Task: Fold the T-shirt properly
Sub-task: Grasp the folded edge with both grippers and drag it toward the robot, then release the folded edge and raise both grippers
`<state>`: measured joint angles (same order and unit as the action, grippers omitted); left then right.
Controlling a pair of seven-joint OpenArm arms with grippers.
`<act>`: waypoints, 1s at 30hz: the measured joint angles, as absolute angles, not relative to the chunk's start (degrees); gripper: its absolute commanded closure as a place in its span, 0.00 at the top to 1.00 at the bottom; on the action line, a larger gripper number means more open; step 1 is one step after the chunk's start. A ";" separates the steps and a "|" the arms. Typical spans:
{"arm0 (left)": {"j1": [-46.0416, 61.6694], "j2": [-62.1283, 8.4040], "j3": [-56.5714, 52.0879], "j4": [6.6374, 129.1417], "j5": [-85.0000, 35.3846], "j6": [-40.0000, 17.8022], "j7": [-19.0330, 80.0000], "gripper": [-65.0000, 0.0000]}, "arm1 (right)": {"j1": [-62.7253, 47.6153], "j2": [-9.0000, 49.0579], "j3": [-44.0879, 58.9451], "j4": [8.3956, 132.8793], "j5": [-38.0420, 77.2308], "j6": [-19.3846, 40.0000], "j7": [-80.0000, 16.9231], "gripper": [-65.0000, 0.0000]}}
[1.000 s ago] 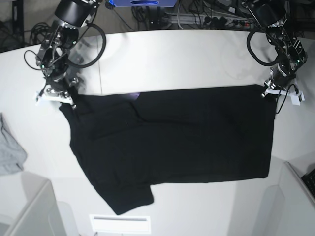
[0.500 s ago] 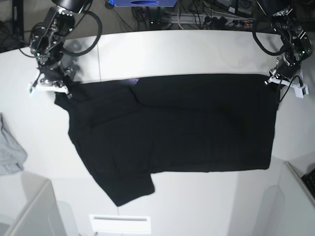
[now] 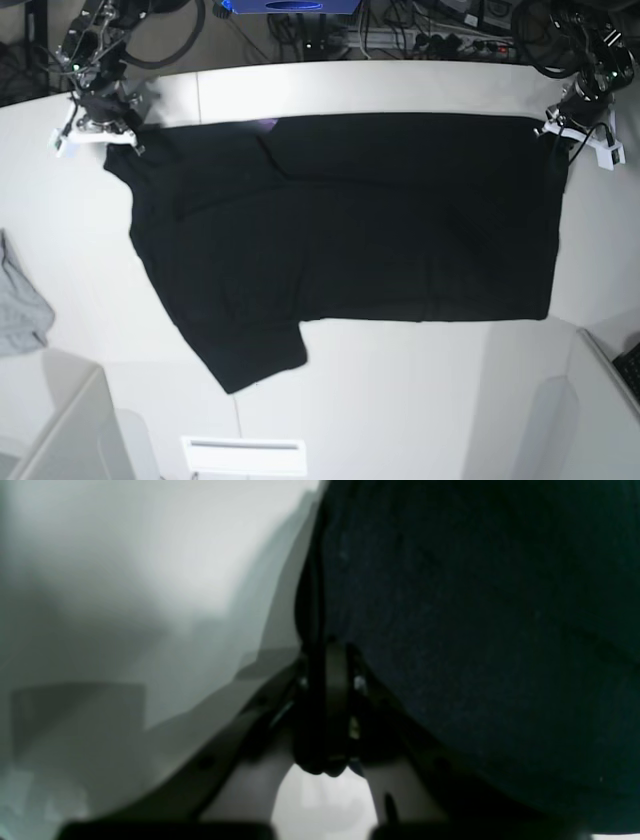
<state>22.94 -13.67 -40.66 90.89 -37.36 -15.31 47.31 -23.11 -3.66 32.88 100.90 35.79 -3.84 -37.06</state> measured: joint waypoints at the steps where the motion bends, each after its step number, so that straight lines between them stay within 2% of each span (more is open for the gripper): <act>1: 23.57 -13.67 -40.66 91.33 -37.39 -15.31 47.27 0.00 | -23.64 -3.66 32.88 101.03 35.66 -3.86 -37.08 0.00; 12: 29.21 -13.67 -40.66 93.56 -37.58 -15.33 47.18 0.00 | -28.38 -3.66 32.88 103.61 35.70 -3.86 -37.28 0.00; 15: 30.61 -13.72 -40.73 93.56 -37.41 -15.27 47.16 0.00 | -28.64 -3.57 33.01 103.74 35.59 -3.86 -40.66 0.00; 30: 32.27 -13.85 -40.82 93.60 -37.56 -15.27 46.76 0.00 | -32.12 -3.31 33.01 105.10 35.62 -3.88 -41.60 0.00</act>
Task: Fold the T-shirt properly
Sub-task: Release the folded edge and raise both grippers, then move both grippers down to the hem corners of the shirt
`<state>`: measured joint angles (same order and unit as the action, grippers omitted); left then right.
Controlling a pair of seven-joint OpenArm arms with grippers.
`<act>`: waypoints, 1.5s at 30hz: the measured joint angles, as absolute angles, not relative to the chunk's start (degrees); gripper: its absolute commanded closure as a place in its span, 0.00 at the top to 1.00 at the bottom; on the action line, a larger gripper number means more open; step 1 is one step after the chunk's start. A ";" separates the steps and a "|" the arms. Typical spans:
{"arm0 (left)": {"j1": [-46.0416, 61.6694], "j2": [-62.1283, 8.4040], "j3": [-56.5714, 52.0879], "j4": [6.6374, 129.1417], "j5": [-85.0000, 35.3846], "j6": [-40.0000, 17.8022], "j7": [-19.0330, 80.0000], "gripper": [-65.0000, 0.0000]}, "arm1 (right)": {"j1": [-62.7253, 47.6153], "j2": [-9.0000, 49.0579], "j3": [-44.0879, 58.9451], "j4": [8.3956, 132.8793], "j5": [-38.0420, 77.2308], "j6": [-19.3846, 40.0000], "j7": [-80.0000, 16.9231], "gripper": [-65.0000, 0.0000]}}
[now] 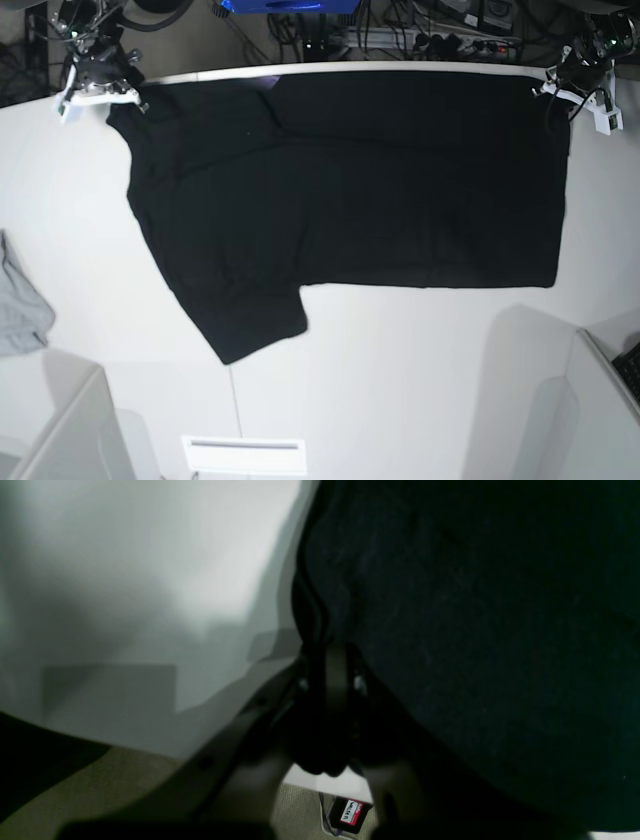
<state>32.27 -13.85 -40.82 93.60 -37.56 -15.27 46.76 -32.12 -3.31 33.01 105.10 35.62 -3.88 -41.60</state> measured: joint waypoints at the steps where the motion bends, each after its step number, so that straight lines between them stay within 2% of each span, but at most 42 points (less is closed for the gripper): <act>1: 32.25 -13.82 -40.82 93.60 -37.56 -15.27 46.76 0.00 | -32.16 -3.33 33.01 105.10 35.62 -3.86 -41.65 0.00; 13: 32.25 -13.80 -40.82 93.65 -37.56 -15.27 46.76 0.00 | -32.12 -3.31 33.01 105.10 35.62 -3.88 -41.60 0.01; 15: 32.25 -13.80 -40.84 93.65 -37.56 -15.27 46.76 0.17 | -32.12 -3.33 33.01 105.10 35.55 -3.86 -41.60 0.23; 17: 32.25 -13.82 -40.97 93.65 -37.43 -15.25 46.35 0.39 | -32.12 -3.31 33.01 105.10 35.38 -3.99 -41.54 0.39; 18: 32.23 -13.80 -41.06 93.67 -37.23 -15.22 46.13 0.49 | -32.12 -3.33 33.01 105.10 35.35 -4.01 -41.50 0.42; 20: 32.25 -13.85 -41.19 93.76 -37.19 -15.22 46.04 0.63 | -32.12 -3.31 33.01 105.10 35.38 -4.03 -41.30 0.42; 23: 32.21 -13.82 -41.19 93.86 -37.21 -15.22 45.87 0.72 | -32.08 -3.55 35.27 105.12 35.62 -4.05 -41.54 0.42; 28: 31.75 -13.34 -45.74 93.86 -37.36 -15.25 47.03 0.72 | -31.79 -3.51 40.01 106.65 35.03 -4.69 -41.43 0.42; 35: 31.92 -13.26 -52.75 93.84 -36.49 -15.07 47.00 0.72 | -28.58 -3.16 40.01 110.32 35.11 -4.47 -41.74 0.42; 39: 31.81 -13.30 -52.75 94.76 -36.69 -15.03 47.22 0.71 | -26.50 -1.61 35.09 110.37 34.50 -4.47 -45.76 0.42; 43: 31.77 -13.21 -52.73 100.36 -36.97 -15.07 47.05 0.71 | -23.77 -1.10 28.93 110.52 34.72 -4.45 -45.06 0.42; 45: 31.46 -13.19 -52.29 102.59 -37.17 -15.07 47.00 0.67 | -22.15 -1.15 26.98 110.48 34.37 -4.58 -45.76 0.42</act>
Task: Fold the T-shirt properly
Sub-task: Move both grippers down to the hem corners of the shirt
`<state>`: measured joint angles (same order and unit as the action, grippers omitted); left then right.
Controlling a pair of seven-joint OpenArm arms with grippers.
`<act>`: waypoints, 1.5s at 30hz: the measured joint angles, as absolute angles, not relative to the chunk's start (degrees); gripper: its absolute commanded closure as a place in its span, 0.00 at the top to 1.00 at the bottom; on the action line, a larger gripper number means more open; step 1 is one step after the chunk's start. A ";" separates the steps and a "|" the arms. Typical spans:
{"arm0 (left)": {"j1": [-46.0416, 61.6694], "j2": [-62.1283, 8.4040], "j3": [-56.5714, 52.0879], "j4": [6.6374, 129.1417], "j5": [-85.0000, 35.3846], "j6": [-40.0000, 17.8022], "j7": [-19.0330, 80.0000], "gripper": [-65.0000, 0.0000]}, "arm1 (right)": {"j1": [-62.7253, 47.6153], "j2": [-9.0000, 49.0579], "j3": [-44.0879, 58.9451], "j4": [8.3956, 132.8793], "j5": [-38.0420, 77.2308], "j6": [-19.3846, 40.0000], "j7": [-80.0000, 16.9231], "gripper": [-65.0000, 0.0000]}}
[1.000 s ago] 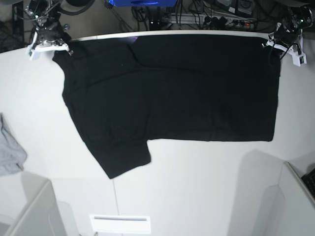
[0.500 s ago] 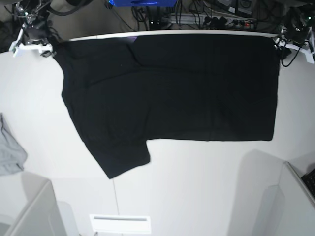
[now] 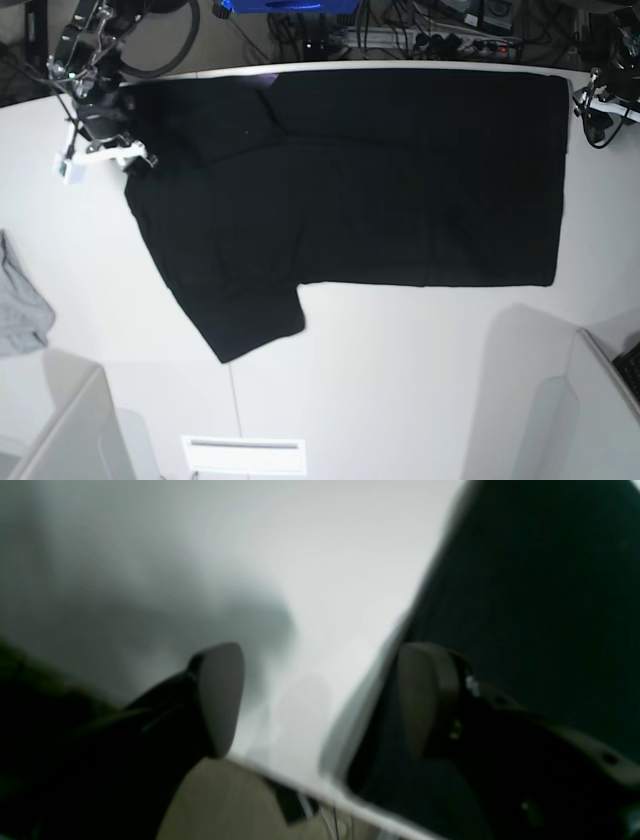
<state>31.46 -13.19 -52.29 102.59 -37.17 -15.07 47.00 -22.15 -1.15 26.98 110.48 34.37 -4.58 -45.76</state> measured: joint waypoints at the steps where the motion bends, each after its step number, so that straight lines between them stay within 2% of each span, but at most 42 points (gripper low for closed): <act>1: 31.24 -13.10 -52.29 103.35 -37.26 -15.16 47.03 0.61 | -20.86 -1.10 26.02 110.39 34.26 -4.69 -45.67 0.42; 4: 29.63 -12.16 -52.66 103.66 -36.75 -15.05 46.98 0.38 | -15.77 0.16 23.18 109.45 34.24 -4.51 -45.69 0.42; 9: 29.47 -11.92 -52.53 103.66 -36.67 -15.07 47.11 0.00 | -3.40 3.66 15.90 101.32 24.27 -4.01 -45.10 0.43; 13: 29.47 -11.86 -52.42 103.59 -36.49 -15.05 47.18 0.00 | 6.90 4.89 11.46 90.24 23.11 -3.97 -45.89 0.57; 15: 29.52 -11.75 -52.73 103.59 -36.49 -15.07 47.18 0.00 | 11.70 5.37 10.13 84.51 22.72 -3.77 -45.39 0.61; 20: 29.50 -11.77 -52.77 103.50 -36.49 -15.07 47.18 0.00 | 23.64 5.50 8.25 65.30 22.46 -3.92 -44.77 0.62; 26: 29.54 -11.81 -52.80 102.76 -36.51 -15.07 47.11 0.00 | 30.00 7.77 8.05 46.30 22.04 -3.79 -34.98 0.62; 34: 29.50 -11.94 -52.80 98.48 -36.53 -15.07 47.13 0.00 | 30.33 6.83 8.01 43.44 22.24 5.63 -34.72 0.61; 41: 29.41 -11.99 -52.80 98.48 -36.51 -15.07 46.98 0.00 | 30.20 7.07 8.01 43.51 22.26 6.94 -35.33 0.61; 43: 29.02 -12.08 -52.80 98.32 -36.49 -15.05 47.03 0.00 | 30.22 7.20 8.01 43.48 22.26 6.94 -35.31 0.56; 45: 27.62 -12.10 -52.80 98.08 -36.36 -15.05 47.20 0.00 | 30.13 7.35 8.01 43.35 22.20 6.94 -35.33 0.46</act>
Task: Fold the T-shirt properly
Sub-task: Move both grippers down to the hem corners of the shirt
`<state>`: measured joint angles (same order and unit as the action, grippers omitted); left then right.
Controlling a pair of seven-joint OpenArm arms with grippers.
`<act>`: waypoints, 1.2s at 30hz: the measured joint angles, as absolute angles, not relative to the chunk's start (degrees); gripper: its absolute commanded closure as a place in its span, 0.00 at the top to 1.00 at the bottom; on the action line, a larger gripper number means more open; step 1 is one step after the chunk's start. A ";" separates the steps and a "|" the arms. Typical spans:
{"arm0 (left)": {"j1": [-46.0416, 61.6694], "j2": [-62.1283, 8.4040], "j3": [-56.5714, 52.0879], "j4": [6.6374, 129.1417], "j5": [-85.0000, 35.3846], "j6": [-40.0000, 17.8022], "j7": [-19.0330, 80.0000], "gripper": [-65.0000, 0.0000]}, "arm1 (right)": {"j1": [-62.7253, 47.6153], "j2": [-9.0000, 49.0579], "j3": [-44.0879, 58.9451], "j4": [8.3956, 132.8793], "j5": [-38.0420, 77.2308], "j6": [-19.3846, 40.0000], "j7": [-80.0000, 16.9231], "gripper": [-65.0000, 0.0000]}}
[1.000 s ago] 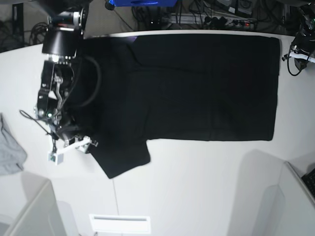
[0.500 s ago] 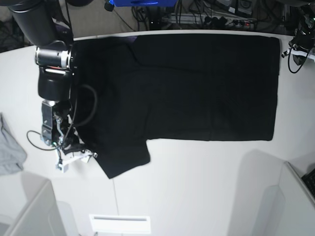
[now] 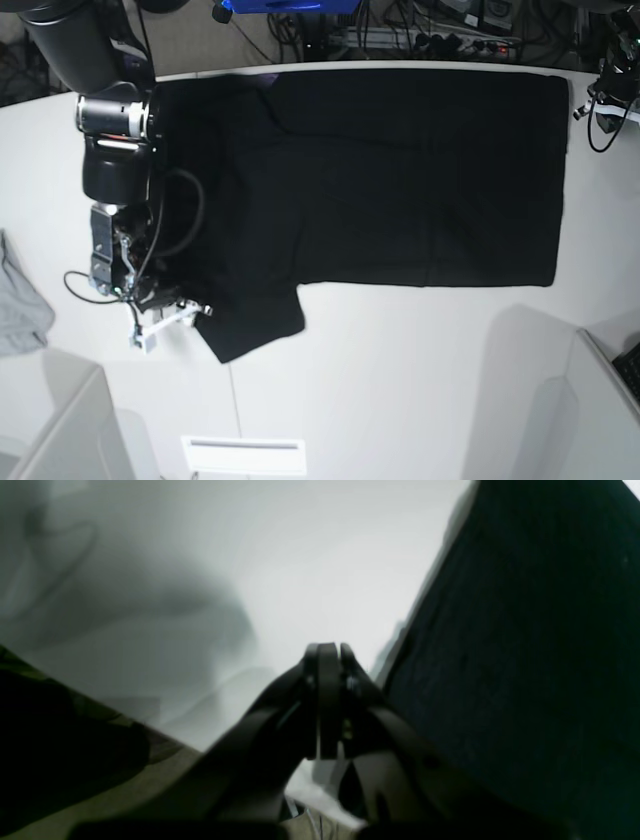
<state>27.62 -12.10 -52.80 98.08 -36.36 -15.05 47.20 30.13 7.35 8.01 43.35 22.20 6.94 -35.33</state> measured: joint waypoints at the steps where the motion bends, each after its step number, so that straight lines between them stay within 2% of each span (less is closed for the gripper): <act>1: 26.81 -12.12 -52.75 97.82 -36.47 -15.07 47.11 0.02 | 30.04 7.35 8.01 43.35 21.10 6.96 -35.27 0.39; 4: 24.49 -12.19 -52.31 97.32 -36.49 -15.07 47.33 0.41 | 30.02 7.18 8.03 43.38 15.92 7.01 -35.07 0.20; 6: 22.59 -12.29 -52.34 97.25 -36.18 -15.05 47.42 0.62 | 30.13 6.55 8.08 43.38 11.86 6.96 -34.96 0.08; 7: 21.50 -12.75 -52.10 97.17 -36.34 -15.07 47.42 0.69 | 30.15 6.20 8.25 43.38 11.07 6.94 -34.59 0.00; 9: 19.11 -14.96 -49.45 95.83 -35.42 -15.05 47.35 0.77 | 30.15 5.74 8.25 43.38 9.61 6.94 -34.00 0.00; 13: 11.35 -18.00 -42.37 89.52 -29.28 -15.05 47.00 0.77 | 30.20 5.56 8.25 43.35 8.88 6.96 -33.78 0.00; 21: -5.89 -18.37 -35.51 75.05 -14.98 -14.90 47.00 0.77 | 30.24 5.58 8.25 43.35 8.54 7.01 -33.85 0.00; 27: -15.79 -18.87 -30.26 63.79 -10.94 -15.25 46.17 0.77 | 30.26 5.61 8.25 43.38 8.56 7.01 -33.80 0.00; 36: -23.42 -19.88 -30.13 49.06 -10.46 -15.07 40.29 0.77 | 30.26 5.63 8.25 43.35 8.56 7.01 -33.74 0.00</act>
